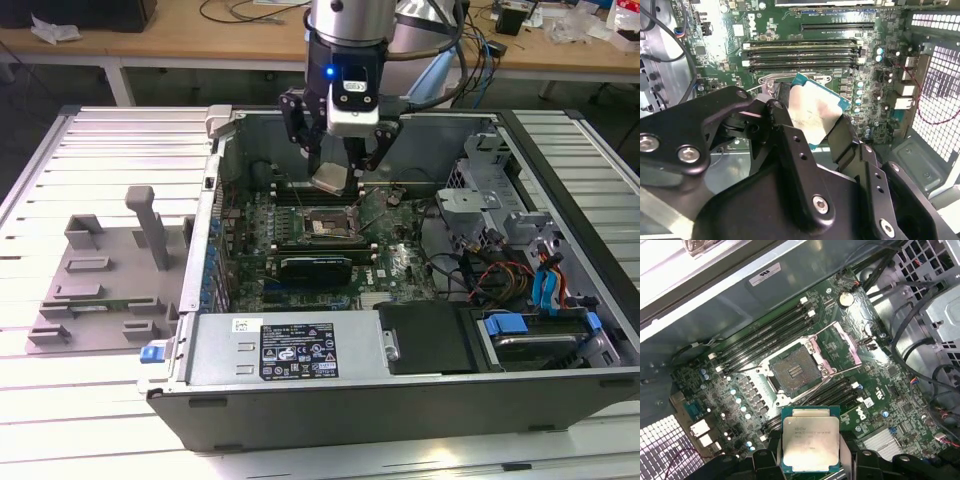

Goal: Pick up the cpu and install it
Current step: 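Place the cpu into insertion slot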

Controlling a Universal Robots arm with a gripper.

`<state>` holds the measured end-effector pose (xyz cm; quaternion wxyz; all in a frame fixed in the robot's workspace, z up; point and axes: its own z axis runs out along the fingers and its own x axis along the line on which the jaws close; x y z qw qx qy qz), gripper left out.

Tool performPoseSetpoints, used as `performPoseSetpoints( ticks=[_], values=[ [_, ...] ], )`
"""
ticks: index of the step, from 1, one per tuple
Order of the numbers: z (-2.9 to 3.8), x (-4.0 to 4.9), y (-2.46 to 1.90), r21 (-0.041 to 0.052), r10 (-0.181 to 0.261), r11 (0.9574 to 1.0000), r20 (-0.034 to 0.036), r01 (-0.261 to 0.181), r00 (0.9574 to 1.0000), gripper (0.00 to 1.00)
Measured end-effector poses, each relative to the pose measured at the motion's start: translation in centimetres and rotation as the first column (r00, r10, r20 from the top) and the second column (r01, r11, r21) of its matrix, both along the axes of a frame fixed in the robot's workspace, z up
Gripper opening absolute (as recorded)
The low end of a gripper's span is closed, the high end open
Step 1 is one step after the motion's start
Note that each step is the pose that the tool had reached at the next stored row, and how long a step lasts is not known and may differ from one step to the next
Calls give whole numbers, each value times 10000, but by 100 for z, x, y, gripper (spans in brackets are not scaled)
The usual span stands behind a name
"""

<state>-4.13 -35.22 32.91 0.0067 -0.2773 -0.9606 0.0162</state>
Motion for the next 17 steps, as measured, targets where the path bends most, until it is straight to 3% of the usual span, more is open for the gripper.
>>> performPoseSetpoints(
  ticks=[11, 16, 17],
  values=[
    [-3, 0, 0, 0, -1057, 9944, 0, 1057, 9944, 55],
    [-4, 0, 0, -1, -1684, 9857, 0, 1684, 9857, 55],
    [-5, 0, 0, 0, -1941, 9810, 0, 1941, 9810, 55]
  ],
)
